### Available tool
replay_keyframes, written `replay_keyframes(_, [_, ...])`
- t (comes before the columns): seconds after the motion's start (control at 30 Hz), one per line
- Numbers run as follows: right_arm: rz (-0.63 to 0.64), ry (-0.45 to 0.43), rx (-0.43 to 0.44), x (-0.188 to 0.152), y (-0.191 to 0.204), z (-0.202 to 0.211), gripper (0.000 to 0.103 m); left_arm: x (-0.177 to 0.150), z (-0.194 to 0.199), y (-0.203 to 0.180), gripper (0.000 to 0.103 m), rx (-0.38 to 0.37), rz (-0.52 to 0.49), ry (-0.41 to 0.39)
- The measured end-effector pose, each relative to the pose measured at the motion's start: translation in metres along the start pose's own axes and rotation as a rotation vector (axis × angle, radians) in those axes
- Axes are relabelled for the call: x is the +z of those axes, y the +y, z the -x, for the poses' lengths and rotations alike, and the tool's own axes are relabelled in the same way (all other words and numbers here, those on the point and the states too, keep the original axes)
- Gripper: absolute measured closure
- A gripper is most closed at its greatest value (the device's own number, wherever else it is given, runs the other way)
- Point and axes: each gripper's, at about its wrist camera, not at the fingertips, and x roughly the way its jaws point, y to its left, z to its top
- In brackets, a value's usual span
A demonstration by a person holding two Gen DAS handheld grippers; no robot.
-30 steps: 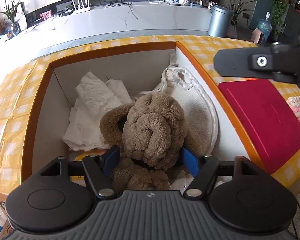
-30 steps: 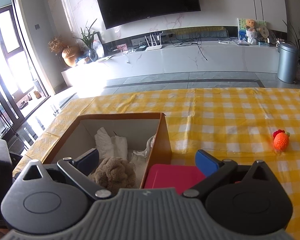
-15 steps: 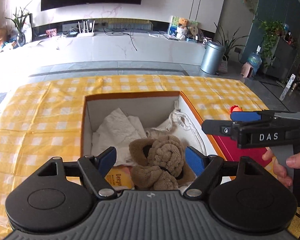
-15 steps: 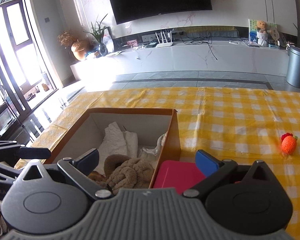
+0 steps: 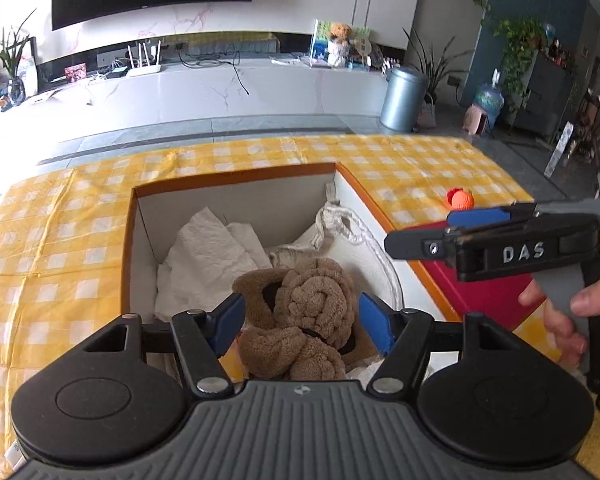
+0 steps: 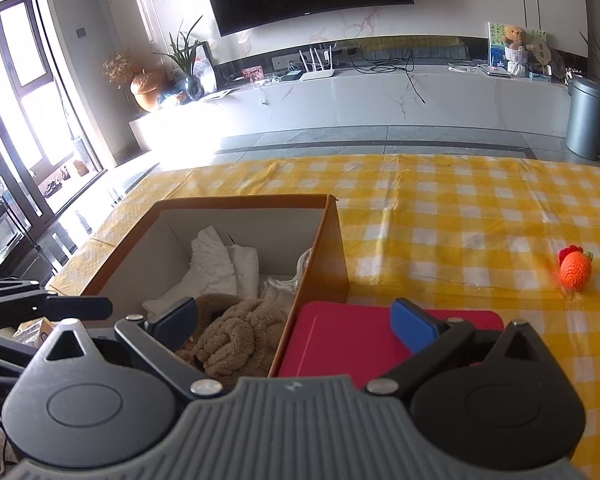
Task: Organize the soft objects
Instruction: 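Lower the towel bear into the box and open the left tool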
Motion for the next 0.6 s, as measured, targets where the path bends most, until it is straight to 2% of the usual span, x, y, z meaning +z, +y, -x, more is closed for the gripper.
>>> replay_keyframes(0.13, [-0.01,-0.004,0.006,-0.001,-0.003,0.003,0.003,0.0,-0.03,-0.013,0.041,0.064,-0.06,0.058])
replay_keyframes(0.2, [-0.017,-0.005,0.006,-0.001,-0.005,0.005,0.003,-0.002,-0.042,-0.016,0.047,0.122,-0.08,0.095])
replay_keyframes(0.27, [-0.038,-0.01,0.018,0.0,-0.008,0.008,0.003,-0.002,-0.052,-0.014,0.066,0.13,-0.069,0.146])
replay_keyframes(0.3, [-0.053,-0.016,0.036,0.002,-0.009,0.011,0.003,-0.003,-0.057,-0.012,0.069,0.108,-0.06,0.181])
replay_keyframes(0.37, [-0.072,-0.049,0.092,0.006,-0.01,0.02,0.003,-0.005,-0.062,-0.011,0.071,0.08,-0.055,0.204])
replay_keyframes(0.43, [-0.072,-0.076,0.119,0.01,-0.008,0.028,0.003,-0.006,-0.064,-0.014,0.071,0.084,-0.086,0.218])
replay_keyframes(0.6, [-0.038,-0.1,0.071,0.012,-0.003,0.037,0.003,-0.011,-0.074,-0.027,0.073,0.108,-0.162,0.235])
